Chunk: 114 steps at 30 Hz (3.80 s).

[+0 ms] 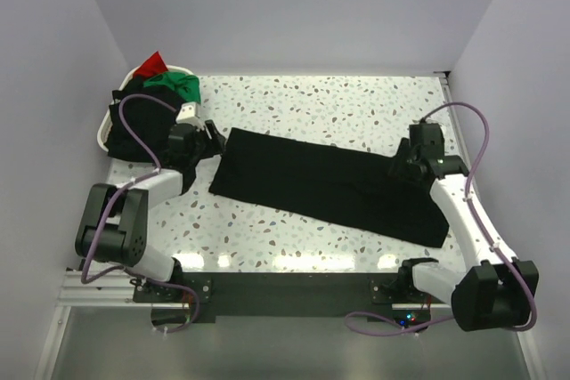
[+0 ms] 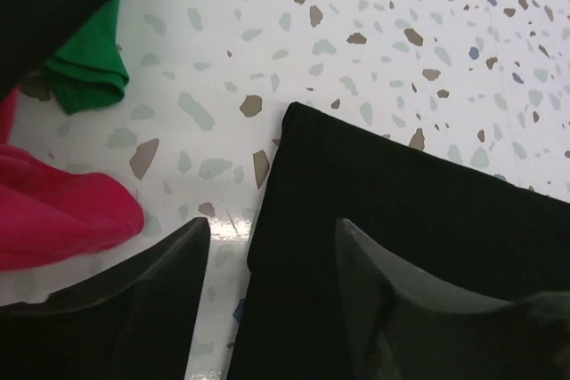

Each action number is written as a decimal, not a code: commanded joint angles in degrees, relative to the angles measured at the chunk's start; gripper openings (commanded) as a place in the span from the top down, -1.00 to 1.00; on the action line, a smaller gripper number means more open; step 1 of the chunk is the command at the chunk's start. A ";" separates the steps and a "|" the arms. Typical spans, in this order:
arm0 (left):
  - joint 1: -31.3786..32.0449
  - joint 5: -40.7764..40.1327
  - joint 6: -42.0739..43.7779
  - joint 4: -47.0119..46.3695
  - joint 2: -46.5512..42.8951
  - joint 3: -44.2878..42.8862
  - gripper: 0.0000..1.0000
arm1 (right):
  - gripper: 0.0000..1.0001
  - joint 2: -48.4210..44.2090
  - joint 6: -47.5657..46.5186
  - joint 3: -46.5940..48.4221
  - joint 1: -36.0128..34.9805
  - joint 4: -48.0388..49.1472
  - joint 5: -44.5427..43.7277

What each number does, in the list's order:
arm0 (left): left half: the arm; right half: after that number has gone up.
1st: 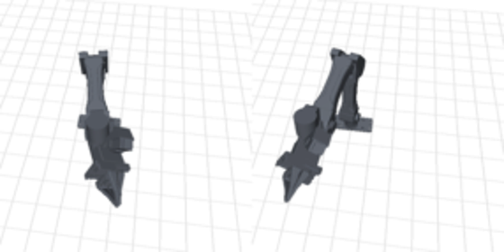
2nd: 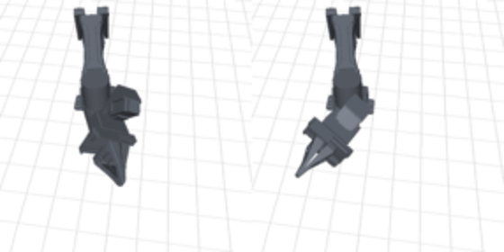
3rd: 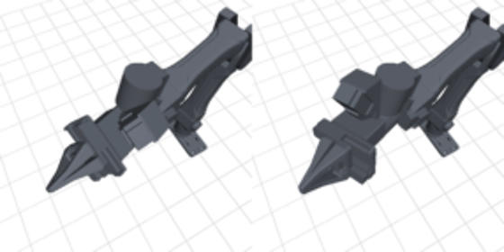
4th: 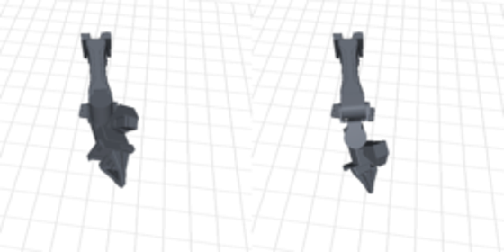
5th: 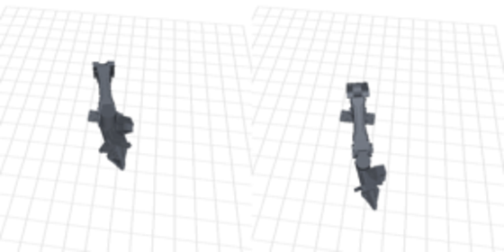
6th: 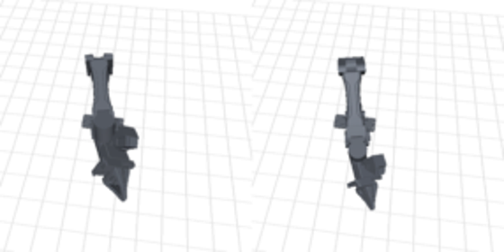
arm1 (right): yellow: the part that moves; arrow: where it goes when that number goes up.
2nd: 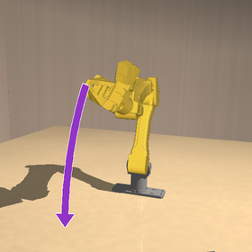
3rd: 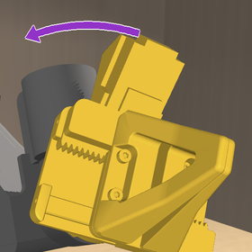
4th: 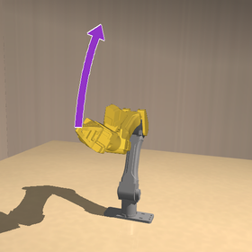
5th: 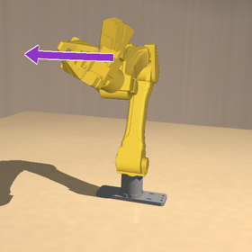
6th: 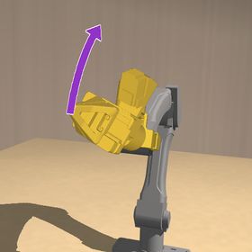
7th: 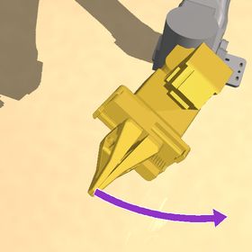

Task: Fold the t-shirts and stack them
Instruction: Fold the tshirt

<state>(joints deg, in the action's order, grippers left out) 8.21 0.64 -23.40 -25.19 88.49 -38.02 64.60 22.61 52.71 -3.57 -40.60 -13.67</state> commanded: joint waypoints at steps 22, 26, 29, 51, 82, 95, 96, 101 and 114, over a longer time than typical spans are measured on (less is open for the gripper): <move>-0.03 6.21 -0.42 -11.28 0.02 2.25 -0.46 | 0.24 14.76 1.82 -7.18 -12.86 8.26 1.63; -0.12 6.21 -0.16 -11.55 0.37 1.81 -0.47 | 0.24 16.34 2.52 -7.53 -12.95 7.55 -0.74; -0.12 6.47 -0.07 -11.64 0.63 1.72 -0.47 | 0.24 17.13 2.96 -7.18 -12.86 7.12 -2.06; -0.12 6.56 0.11 -11.99 -0.07 1.81 -0.50 | 0.88 18.37 4.20 -6.30 -13.91 3.08 0.05; 0.14 8.14 1.16 -10.40 1.60 -0.03 -0.51 | -0.03 15.11 4.99 -2.18 -20.33 1.75 7.44; 8.40 18.76 -5.16 -15.41 16.77 -9.70 -0.52 | -0.46 25.12 2.00 10.22 -9.44 9.92 6.37; 8.40 20.43 -5.95 -15.24 18.28 -10.49 -0.52 | -0.46 25.83 2.00 10.74 -8.83 10.80 6.72; 7.35 21.15 -4.99 -9.27 24.79 -14.97 -0.54 | -0.47 29.44 2.17 12.77 -7.85 12.74 8.92; -2.76 19.40 -5.43 -6.02 25.07 -12.69 -0.54 | -0.48 32.35 2.00 16.81 -7.59 13.79 11.30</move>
<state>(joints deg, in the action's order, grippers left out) 6.50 23.40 -28.56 -35.68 113.27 -51.86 96.53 25.43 66.70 -11.22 -28.60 -3.90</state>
